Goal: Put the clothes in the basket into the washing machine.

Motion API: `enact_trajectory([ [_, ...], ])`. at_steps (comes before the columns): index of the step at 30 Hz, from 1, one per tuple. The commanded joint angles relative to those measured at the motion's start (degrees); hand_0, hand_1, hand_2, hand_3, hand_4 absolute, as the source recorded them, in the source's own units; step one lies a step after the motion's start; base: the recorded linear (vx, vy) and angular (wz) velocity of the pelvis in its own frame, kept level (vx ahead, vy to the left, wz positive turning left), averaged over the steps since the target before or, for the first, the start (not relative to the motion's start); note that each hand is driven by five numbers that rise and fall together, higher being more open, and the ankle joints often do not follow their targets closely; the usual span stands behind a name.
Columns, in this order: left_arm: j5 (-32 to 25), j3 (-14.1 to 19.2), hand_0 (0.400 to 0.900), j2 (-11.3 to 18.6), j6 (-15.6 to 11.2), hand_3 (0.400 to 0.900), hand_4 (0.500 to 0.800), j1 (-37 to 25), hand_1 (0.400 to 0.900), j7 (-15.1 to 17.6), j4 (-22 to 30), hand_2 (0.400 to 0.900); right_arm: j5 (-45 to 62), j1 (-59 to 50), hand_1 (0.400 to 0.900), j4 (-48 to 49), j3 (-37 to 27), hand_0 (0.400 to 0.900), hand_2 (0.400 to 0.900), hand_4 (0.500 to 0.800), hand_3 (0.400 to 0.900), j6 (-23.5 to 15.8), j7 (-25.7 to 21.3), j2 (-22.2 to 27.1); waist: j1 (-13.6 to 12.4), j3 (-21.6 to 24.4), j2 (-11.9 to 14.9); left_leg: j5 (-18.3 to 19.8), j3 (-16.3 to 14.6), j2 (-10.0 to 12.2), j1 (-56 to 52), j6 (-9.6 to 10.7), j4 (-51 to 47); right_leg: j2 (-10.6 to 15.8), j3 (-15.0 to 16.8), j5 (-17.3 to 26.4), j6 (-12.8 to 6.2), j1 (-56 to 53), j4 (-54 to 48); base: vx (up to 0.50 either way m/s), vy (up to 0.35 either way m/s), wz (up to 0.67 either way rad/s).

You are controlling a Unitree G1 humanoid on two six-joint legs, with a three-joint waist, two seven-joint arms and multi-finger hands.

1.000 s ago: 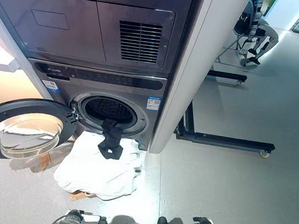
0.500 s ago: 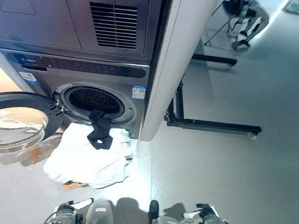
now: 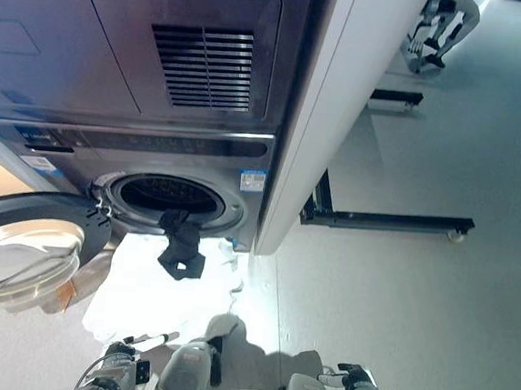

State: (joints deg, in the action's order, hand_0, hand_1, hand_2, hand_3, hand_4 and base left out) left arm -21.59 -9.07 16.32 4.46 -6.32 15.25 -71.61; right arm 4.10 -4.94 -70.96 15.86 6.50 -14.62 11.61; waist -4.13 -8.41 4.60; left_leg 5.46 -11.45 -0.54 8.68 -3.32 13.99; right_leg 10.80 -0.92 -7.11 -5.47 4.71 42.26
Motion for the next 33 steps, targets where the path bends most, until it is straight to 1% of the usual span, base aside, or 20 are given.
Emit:
enact_trajectory([
  [1, 3.0, 0.5, 0.9, 3.0, -2.6, 0.9, 0.8, -0.5, 0.9, 1.4, -1.1, 0.9, 0.3, 4.0, 0.9, 0.2, -0.2, 0.9, 0.9, 0.8, 0.9, -1.1, -1.8, 4.6, 3.5, 1.8, -4.2, 1.6, 3.8, 2.1, 2.9, -1.8, 2.0, 1.6, -1.7, 7.3, 0.97, 8.0, -2.3, 0.17, 0.034, 0.34],
  [2, 0.4, -0.4, 0.9, 3.3, -2.6, 0.9, 0.8, -3.6, 0.9, 1.9, -0.3, 0.9, 0.5, 3.2, 0.9, -0.8, -0.1, 0.9, 0.9, 0.8, 0.9, -2.5, -1.9, 5.7, 5.2, -0.1, -4.8, 2.2, 4.6, 1.8, 2.3, -1.2, 2.6, 2.2, -2.2, 7.3, 1.82, 14.3, -6.8, 0.12, -0.018, 0.45],
  [3, -1.1, -0.9, 0.9, 3.4, -2.9, 0.9, 0.8, -5.2, 0.9, 2.4, 0.1, 0.9, 0.9, 2.4, 0.9, -1.5, 0.0, 0.9, 0.9, 0.8, 0.9, -3.1, -2.0, 6.4, 6.2, -1.1, -4.8, 2.9, 5.1, 1.4, 2.6, -1.0, 3.4, 2.4, -2.0, 8.3, 1.92, 16.9, -9.5, 0.03, -0.069, 0.61],
  [4, -2.9, -1.6, 0.9, 3.4, -4.1, 0.9, 0.8, -7.5, 0.9, 3.2, 0.8, 0.9, 1.8, 0.9, 0.9, -2.4, 0.3, 0.9, 0.9, 0.8, 0.9, -4.0, -2.0, 7.6, 7.9, -3.0, -4.7, 4.8, 6.0, 0.6, 3.0, -0.8, 5.6, 2.4, -0.7, 10.7, 1.6, 20.8, -12.7, -0.02, -0.098, 0.78],
  [5, -3.5, -2.6, 0.9, 3.7, -4.7, 0.9, 0.8, -10.0, 0.9, 3.8, 1.6, 0.9, 2.8, -0.9, 0.9, -3.2, 0.6, 0.9, 0.9, 0.8, 0.9, -4.6, -1.8, 8.9, 9.6, -4.7, -4.6, 6.9, 7.3, -0.1, 3.6, -0.5, 7.8, 2.0, 1.4, 13.2, 1.28, 24.2, -15.7, -0.04, -0.118, 0.85],
  [6, -3.2, -3.3, 0.9, 4.0, -4.9, 0.9, 0.8, -11.6, 0.9, 4.2, 2.2, 0.9, 3.1, -2.1, 0.9, -3.5, 0.8, 0.9, 0.9, 0.8, 0.9, -4.7, -1.4, 9.6, 10.7, -5.3, -4.4, 7.8, 8.1, -0.4, 4.3, -0.1, 9.1, 2.0, 2.4, 14.0, 1.21, 25.6, -18.2, -0.12, -0.126, 0.72],
  [7, -4.2, -4.9, 0.9, 4.1, -4.3, 0.9, 0.8, -13.4, 0.9, 6.5, 5.1, 0.9, 3.5, -3.7, 0.9, -3.6, 1.3, 0.9, 0.9, 0.8, 0.9, -3.9, -1.2, 10.2, 10.5, -6.2, -4.4, 8.0, 8.0, 0.6, 8.8, -0.4, 13.4, 0.2, 3.3, 8.1, 2.2, 23.7, -16.9, -0.07, -0.109, 0.37],
  [8, -4.8, -5.3, 0.9, 4.1, -4.4, 0.9, 0.8, -13.9, 0.9, 7.8, 6.4, 0.9, 2.2, -4.3, 0.9, -3.5, 1.3, 0.9, 0.9, 0.8, 0.9, -3.0, -1.3, 10.5, 10.4, -6.7, -4.4, 8.8, 7.9, 1.1, 10.3, -0.2, 16.4, 0.1, 3.6, 7.2, 2.51, 23.2, -16.3, -0.05, -0.104, 0.27],
  [9, -5.2, -5.6, 0.9, 4.2, -4.6, 0.9, 0.8, -14.8, 0.9, 9.8, 8.6, 0.9, 2.3, -4.7, 0.9, -3.0, 2.0, 0.9, 0.9, 0.8, 0.9, -1.9, -1.8, 10.9, 10.6, -7.0, -4.2, 9.0, 8.2, 2.7, 11.5, 0.7, 17.9, -0.4, 3.8, 4.7, 2.04, 23.2, -14.7, 0.02, -0.078, 0.16],
  [10, -5.3, -5.6, 0.9, 4.5, -5.2, 0.9, 0.8, -15.7, 0.9, 10.7, 9.3, 0.9, 2.3, -5.2, 0.9, -2.7, 2.2, 0.9, 0.9, 0.8, 0.9, -1.6, -1.8, 11.3, 10.5, -7.3, -4.1, 9.1, 8.1, 3.6, 12.0, 1.3, 18.6, -0.3, 3.2, 4.3, 2.06, 23.7, -13.8, -0.14, -0.073, 0.18],
  [11, -5.9, -6.8, 0.9, 5.6, -5.6, 0.9, 0.8, -18.9, 0.9, 11.6, 9.5, 0.9, 3.0, -7.2, 0.9, -2.8, 3.3, 0.9, 0.9, 0.8, 0.9, -1.2, -1.7, 12.1, 10.5, -8.5, -3.8, 9.1, 7.9, 4.9, 13.9, 1.9, 19.5, -0.3, 2.3, 3.6, 2.39, 25.9, -11.9, -0.17, -0.037, 0.05],
  [13, -6.9, -8.4, 0.9, 7.3, -5.9, 0.9, 0.8, -23.4, 0.9, 12.1, 8.8, 0.9, 4.1, -10.0, 0.9, -3.7, 4.5, 0.9, 0.9, 0.8, 0.9, -0.8, -2.0, 12.9, 10.6, -9.7, -4.0, 8.9, 8.0, 5.7, 16.5, 2.1, 20.7, -0.8, 1.8, 2.4, 2.96, 29.4, -8.2, -0.19, 0.041, 0.04],
  [16, -10.8, -9.3, 0.9, 10.0, -6.0, 0.9, 0.8, -28.9, 0.9, 11.6, 7.0, 0.9, 4.0, -13.1, 0.9, -3.9, 5.7, 0.9, 0.9, 0.8, 0.9, 0.2, -2.3, 14.0, 11.0, -10.7, -4.1, 9.6, 8.3, 5.8, 21.0, 1.8, 23.7, -2.1, 2.0, 0.0, 4.34, 33.9, -3.1, -0.13, 0.093, -0.02],
  [20, -14.0, -9.1, 0.9, 11.4, -5.7, 0.9, 0.8, -33.4, 0.9, 12.8, 5.6, 0.9, 4.0, -14.7, 0.9, -4.5, 6.2, 0.9, 0.9, 0.8, 0.9, -0.1, -2.6, 14.3, 10.7, -11.8, -3.4, 10.8, 9.3, 5.6, 27.2, 1.4, 29.4, -2.9, 1.4, -2.4, 5.22, 38.1, 2.2, -0.08, 0.009, 0.02],
  [22, -15.2, -8.8, 0.9, 11.7, -5.6, 0.9, 0.8, -34.9, 0.9, 13.7, 5.5, 0.9, 4.3, -15.2, 0.9, -4.7, 6.5, 0.9, 0.9, 0.8, 0.9, -0.5, -2.7, 14.2, 10.4, -12.5, -3.0, 11.3, 9.9, 5.6, 30.1, 1.2, 32.0, -3.2, 1.2, -3.0, 5.46, 39.9, 4.1, -0.03, -0.016, 0.05],
  [23, -15.8, -8.7, 0.9, 11.7, -5.8, 0.9, 0.8, -35.5, 0.9, 14.4, 5.5, 0.9, 4.4, -15.3, 0.9, -4.6, 6.7, 0.9, 0.9, 0.8, 0.9, -0.8, -2.7, 14.1, 10.0, -13.0, -2.8, 14.0, 10.8, 5.6, 31.6, 1.3, 35.2, -3.5, 1.4, -5.7, 5.08, 40.7, 6.9, 0.0, -0.017, 0.05],
  [25, -15.9, -8.3, 0.9, 11.9, -5.8, 0.9, 0.8, -36.4, 0.9, 15.4, 5.5, 0.9, 4.4, -15.6, 0.9, -4.3, 6.9, 0.9, 0.9, 0.8, 0.9, -1.2, -2.6, 13.9, 9.4, -13.5, -2.2, 14.5, 11.4, 5.5, 34.5, 1.2, 37.8, -3.8, 1.2, -6.4, 5.34, 42.4, 8.8, -0.02, -0.028, 0.05],
  [29, -16.6, -7.4, 0.9, 13.5, -5.4, 0.9, 0.8, -38.1, 0.9, 18.5, 6.8, 0.9, 4.3, -14.8, 0.9, -3.2, 7.2, 0.9, 0.9, 0.8, 0.9, -1.5, -2.3, 14.0, 8.0, -14.4, -0.3, 15.3, 12.9, 5.1, 40.2, 0.9, 42.6, -4.1, 0.8, -7.7, 5.8, 46.0, 12.6, -0.04, -0.042, 0.1],
  [31, -17.0, -6.9, 0.9, 14.5, -5.0, 0.9, 0.8, -39.0, 0.9, 20.0, 7.5, 0.9, 4.7, -13.5, 0.9, -2.6, 7.3, 0.9, 0.9, 0.8, 0.9, -2.4, -2.4, 14.0, 7.3, -15.0, 1.0, 15.9, 13.9, 5.1, 43.1, 0.9, 45.1, -4.3, 0.6, -8.4, 5.97, 47.9, 14.5, -0.04, -0.075, 0.17],
  [33, -16.8, -6.7, 0.9, 15.3, -4.4, 0.9, 0.8, -39.4, 0.9, 20.6, 8.2, 0.9, 5.2, -12.5, 0.9, -2.2, 7.3, 0.9, 0.9, 0.8, 0.9, -3.6, -2.4, 13.9, 6.6, -15.3, 2.0, 16.4, 15.0, 4.9, 45.8, 0.7, 47.4, -4.5, 0.2, -8.9, 6.1, 49.5, 16.1, -0.04, -0.109, 0.19],
])
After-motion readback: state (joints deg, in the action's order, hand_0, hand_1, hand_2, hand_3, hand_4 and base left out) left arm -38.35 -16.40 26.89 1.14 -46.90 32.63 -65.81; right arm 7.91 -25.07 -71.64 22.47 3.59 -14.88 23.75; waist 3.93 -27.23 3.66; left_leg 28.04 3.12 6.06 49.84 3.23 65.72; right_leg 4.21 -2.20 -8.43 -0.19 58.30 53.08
